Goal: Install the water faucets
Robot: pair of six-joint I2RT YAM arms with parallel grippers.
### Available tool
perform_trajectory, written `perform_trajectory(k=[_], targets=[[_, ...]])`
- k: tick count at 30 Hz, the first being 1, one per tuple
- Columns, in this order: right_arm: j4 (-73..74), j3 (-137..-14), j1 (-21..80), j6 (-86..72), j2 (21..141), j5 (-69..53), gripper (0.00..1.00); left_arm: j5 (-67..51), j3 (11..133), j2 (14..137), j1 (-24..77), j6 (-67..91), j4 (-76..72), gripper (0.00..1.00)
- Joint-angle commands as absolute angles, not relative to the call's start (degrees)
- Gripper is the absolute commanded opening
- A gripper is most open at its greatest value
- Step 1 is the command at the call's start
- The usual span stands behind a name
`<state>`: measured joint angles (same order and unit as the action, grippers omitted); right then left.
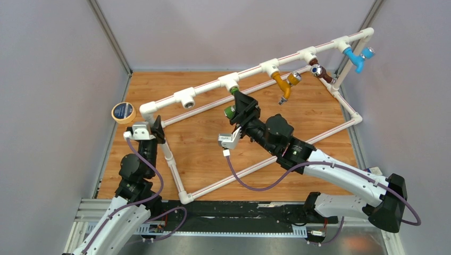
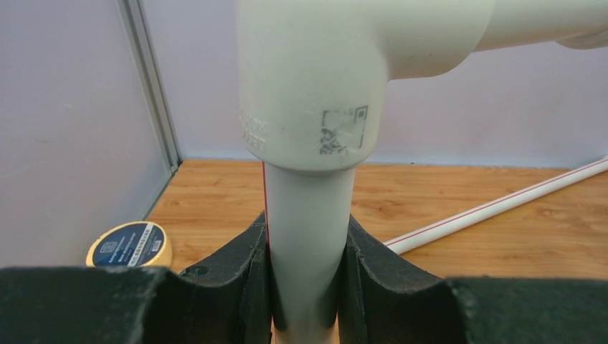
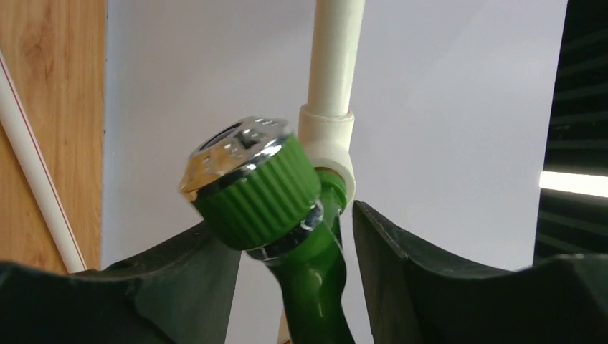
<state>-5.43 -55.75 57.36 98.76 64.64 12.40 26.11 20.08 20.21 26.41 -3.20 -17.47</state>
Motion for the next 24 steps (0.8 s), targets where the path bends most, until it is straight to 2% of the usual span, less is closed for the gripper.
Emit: perform_trajectory(k=[1, 5, 9, 12, 14, 15, 16, 17, 18, 20, 21, 22, 24], targets=[[-15.8, -56.0, 58.4, 84.2, 64.9, 12.7, 0.56, 27.1, 21.0, 20.3, 26.2, -3.0, -14.9, 0.0], [-18.7, -58.1, 59.1, 57.2, 65.1, 10.6, 0.34, 27.2, 21.0, 20.1, 26.1, -2.9, -14.9, 0.0], [-31.4, -56.5, 59.1, 21.2, 63.6, 11.2, 0.15, 27.2, 21.0, 20.0, 26.2, -2.6, -14.8, 0.0], [-40.5, -54.2, 59.1, -5.5, 63.1, 21.9, 0.11, 27.2, 21.0, 19.8, 26.2, -2.5, -14.8, 0.0], [-41.6, -53.1, 58.9, -28.6, 62.9, 32.4, 0.1, 27.2, 21.0, 19.7, 26.2, -2.5, -14.8, 0.0], [-38.5, -52.9, 58.6, -35.9, 62.8, 38.9, 0.11, 27.1, 21.0, 19.5, 26.1, -2.5, -14.7, 0.0], [-33.1, -53.0, 57.9, -54.6, 62.5, 43.3, 0.1, 27.1, 21.0, 19.6, 26.2, -2.4, -14.7, 0.0], [-26.1, -53.3, 57.0, -68.4, 62.3, 45.3, 0.08, 27.2, 21.0, 19.5, 26.2, -2.3, -14.7, 0.0], [-22.4, -53.4, 55.9, -75.4, 62.3, 45.4, 0.07, 27.1, 21.0, 19.6, 26.1, -2.3, -14.7, 0.0], [-22.2, -53.3, 55.7, -78.0, 62.2, 47.4, 0.1, 27.0, 21.0, 19.4, 26.2, -2.2, -14.7, 0.0], [-21.5, -53.3, 55.6, -78.4, 62.0, 47.6, 0.16, 27.1, 21.0, 19.5, 26.1, -2.2, -14.6, 0.0], [-21.6, -53.2, 55.7, -77.0, 61.4, 47.9, 0.3, 27.1, 21.0, 19.5, 26.1, -2.2, -14.6, 0.0], [-22.8, -52.6, 55.6, -72.4, 60.0, 47.5, 0.5, 27.2, 21.0, 19.4, 26.2, -2.3, -14.6, 0.0]])
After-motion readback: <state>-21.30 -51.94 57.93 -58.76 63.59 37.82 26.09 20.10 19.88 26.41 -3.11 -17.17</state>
